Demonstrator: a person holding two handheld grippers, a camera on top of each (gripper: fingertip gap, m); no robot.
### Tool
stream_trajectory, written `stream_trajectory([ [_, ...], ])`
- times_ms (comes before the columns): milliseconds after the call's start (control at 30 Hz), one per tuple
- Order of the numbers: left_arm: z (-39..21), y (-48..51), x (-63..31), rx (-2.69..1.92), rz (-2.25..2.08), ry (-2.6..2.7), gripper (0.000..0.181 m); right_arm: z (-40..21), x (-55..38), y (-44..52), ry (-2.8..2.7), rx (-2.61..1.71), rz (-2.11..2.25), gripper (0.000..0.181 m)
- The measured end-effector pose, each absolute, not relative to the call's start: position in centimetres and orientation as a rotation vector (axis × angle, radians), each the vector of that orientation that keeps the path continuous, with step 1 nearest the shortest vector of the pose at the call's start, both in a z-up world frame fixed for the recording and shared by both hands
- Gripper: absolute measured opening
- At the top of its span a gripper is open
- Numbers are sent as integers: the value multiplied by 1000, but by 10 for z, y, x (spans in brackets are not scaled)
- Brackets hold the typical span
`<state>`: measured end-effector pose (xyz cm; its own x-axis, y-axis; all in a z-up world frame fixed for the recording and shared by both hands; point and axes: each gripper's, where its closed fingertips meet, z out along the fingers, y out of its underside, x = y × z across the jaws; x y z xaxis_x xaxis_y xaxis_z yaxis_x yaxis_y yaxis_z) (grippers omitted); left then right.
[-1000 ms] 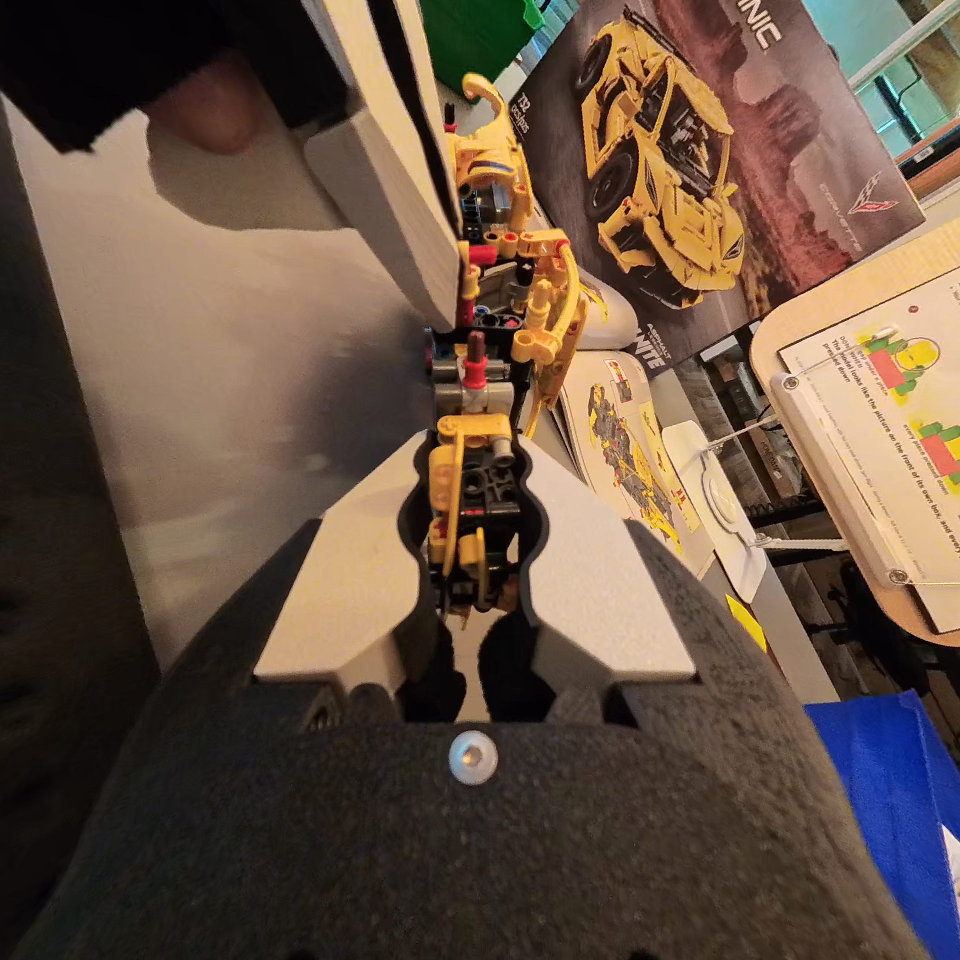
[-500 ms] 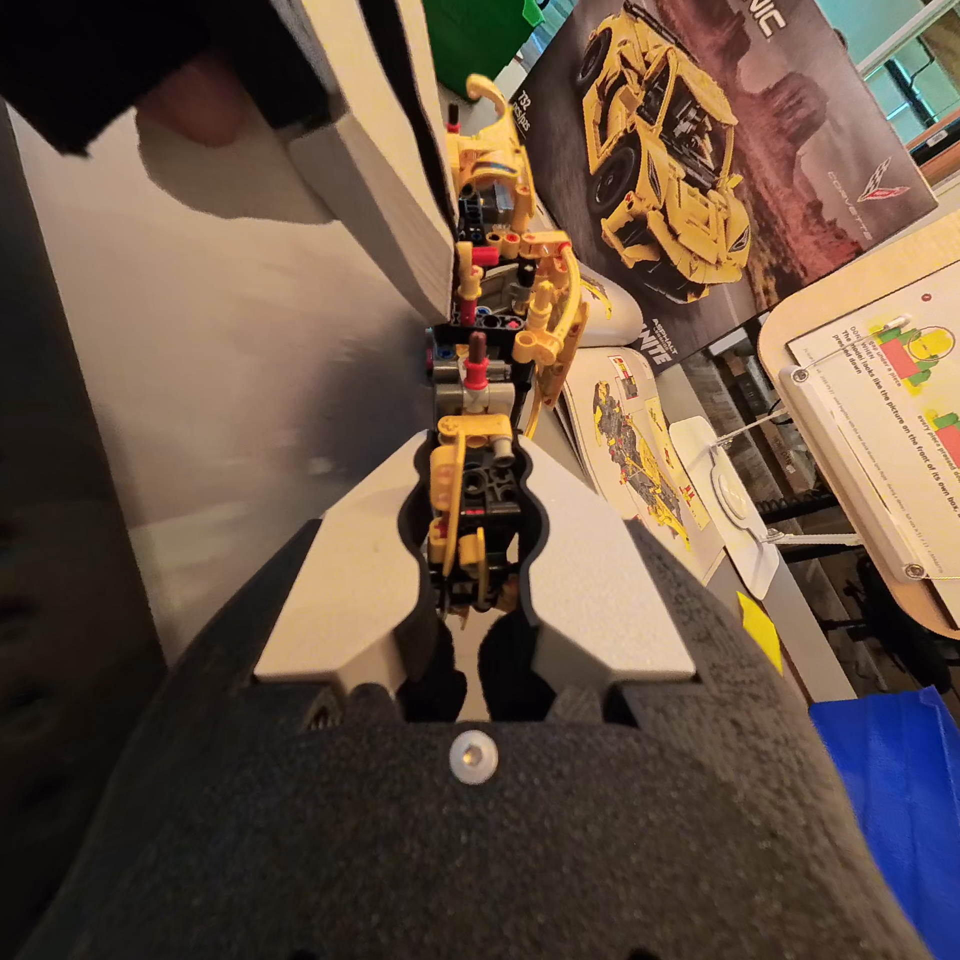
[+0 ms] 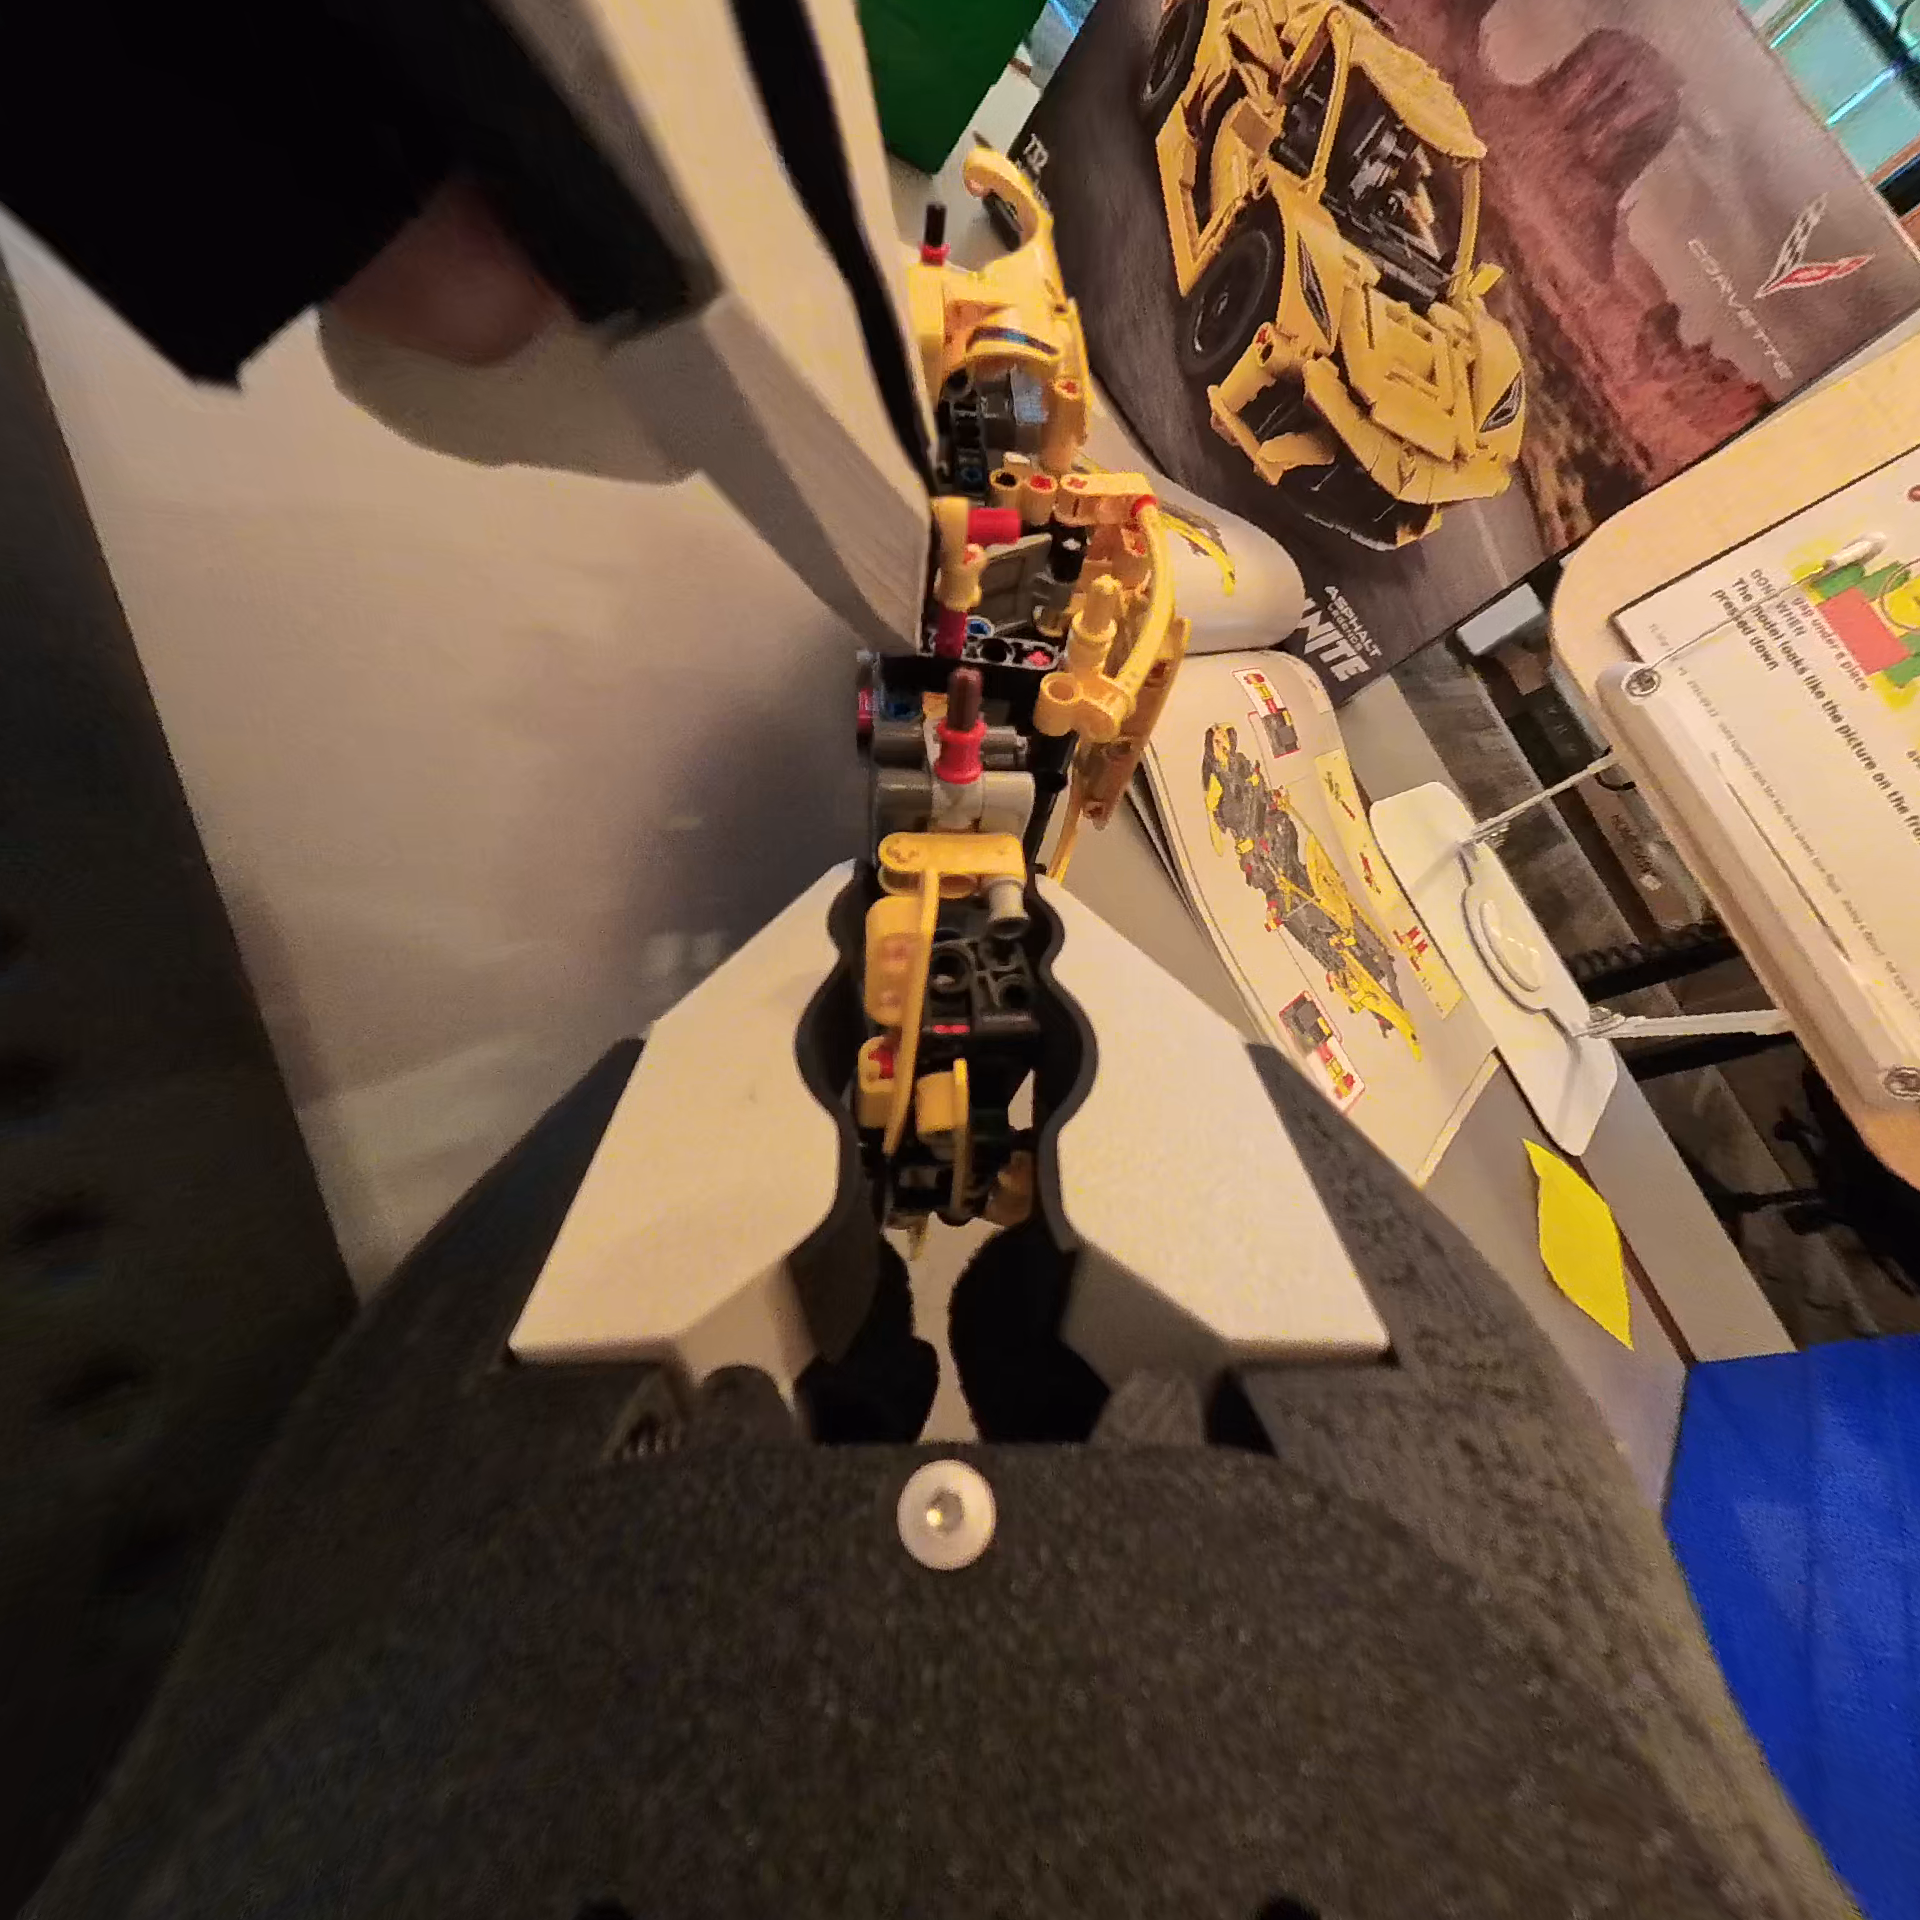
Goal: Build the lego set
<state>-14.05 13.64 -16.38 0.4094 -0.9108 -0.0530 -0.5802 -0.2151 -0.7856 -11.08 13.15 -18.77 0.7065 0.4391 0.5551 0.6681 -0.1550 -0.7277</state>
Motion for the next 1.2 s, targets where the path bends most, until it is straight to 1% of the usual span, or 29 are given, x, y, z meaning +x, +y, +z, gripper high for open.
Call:
stream_trajectory([
  [100,-164,136,-141,-1986,-706,1265,6,-188,-112,132,-889,-1785,-289,24],
  [267,-167,138,-142,-1885,-385,1470,6,-189,-111,132,-888,-1792,-305,24],
  [400,-167,138,-139,-1914,-489,1521,6,-189,-109,133,-881,-1797,-295,24],
  [533,-165,140,-132,-1839,-454,1520,7,-190,-102,136,-797,-1847,-156,25],
  [567,-163,142,-129,-1824,-473,1500,9,-189,-102,137,-776,-1860,-113,25],
  [633,-159,139,-124,-1815,-570,1465,32,-189,-103,137,-735,-1884,1,25],
  [700,-148,137,-122,-1791,-681,1393,36,-188,-103,137,-715,-1894,57,25],
  [833,-135,138,-131,-1703,-785,1310,37,-188,-97,139,-661,-1922,155,25],
  [900,-139,150,-140,-1615,-709,1316,36,-189,-93,139,-624,-1950,246,25],
  [1033,-155,174,-152,-1394,-339,1443,36,-190,-84,146,-590,-2008,396,25],
  [1200,-151,178,-136,-1088,-63,1572,38,-183,-77,154,-574,-2075,480,25],
])
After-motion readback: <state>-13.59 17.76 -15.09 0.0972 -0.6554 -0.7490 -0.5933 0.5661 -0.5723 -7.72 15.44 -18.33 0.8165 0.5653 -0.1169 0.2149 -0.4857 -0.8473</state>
